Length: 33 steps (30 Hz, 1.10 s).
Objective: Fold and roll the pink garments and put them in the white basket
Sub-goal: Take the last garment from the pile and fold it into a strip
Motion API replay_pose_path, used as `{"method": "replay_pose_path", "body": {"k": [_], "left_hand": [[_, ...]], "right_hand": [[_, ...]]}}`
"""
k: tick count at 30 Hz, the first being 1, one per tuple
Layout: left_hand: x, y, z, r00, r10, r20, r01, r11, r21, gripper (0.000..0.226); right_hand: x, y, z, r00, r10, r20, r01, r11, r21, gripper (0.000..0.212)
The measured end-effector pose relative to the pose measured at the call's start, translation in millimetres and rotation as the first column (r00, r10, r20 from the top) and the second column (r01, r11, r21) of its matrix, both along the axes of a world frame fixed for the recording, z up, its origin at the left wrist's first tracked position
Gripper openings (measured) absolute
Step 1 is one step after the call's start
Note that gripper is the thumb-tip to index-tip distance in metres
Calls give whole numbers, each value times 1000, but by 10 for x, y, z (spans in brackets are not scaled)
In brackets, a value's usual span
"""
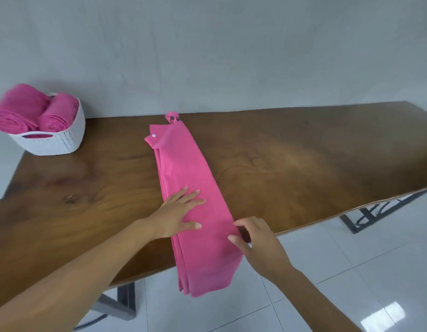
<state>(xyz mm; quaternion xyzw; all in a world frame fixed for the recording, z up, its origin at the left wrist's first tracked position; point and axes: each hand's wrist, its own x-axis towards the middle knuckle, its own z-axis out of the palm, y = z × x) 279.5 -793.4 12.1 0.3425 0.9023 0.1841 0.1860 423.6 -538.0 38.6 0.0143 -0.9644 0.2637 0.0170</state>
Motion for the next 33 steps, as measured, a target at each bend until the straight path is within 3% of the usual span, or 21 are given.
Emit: {"method": "replay_pose_path", "body": {"k": [7, 11, 14, 18, 23, 29, 33], "left_hand": [[298, 44, 27, 994, 106, 32, -108, 991, 82, 73], [395, 24, 90, 959, 281, -34, -261, 924, 280, 43], [361, -70, 162, 855, 496, -152, -413, 828, 379, 17], [70, -274, 257, 693, 718, -72, -638, 657, 401, 3], [-539, -480, 252, 564, 823, 63, -790, 516, 331, 16], [-1333, -532, 247, 432, 895, 111, -884, 396, 246, 23], [-1789, -565, 249, 413, 904, 109, -903, 390, 182, 43]], "right_hand": [[-286, 215, -135, 981, 192, -8, -192, 981, 17, 43], [-439, 289, -111, 964, 266, -7, -265, 964, 20, 41], [-548, 328, -118, 957, 289, -10, -289, 957, 25, 40], [-728, 303, -106, 958, 285, -12, -284, 957, 58, 56], [-1083, 215, -88, 966, 259, -10, -257, 960, 109, 59], [-1456, 67, -24, 977, 209, 49, -214, 967, 141, 65], [-1722, -37, 13, 984, 168, 64, -176, 973, 148, 51]]}}
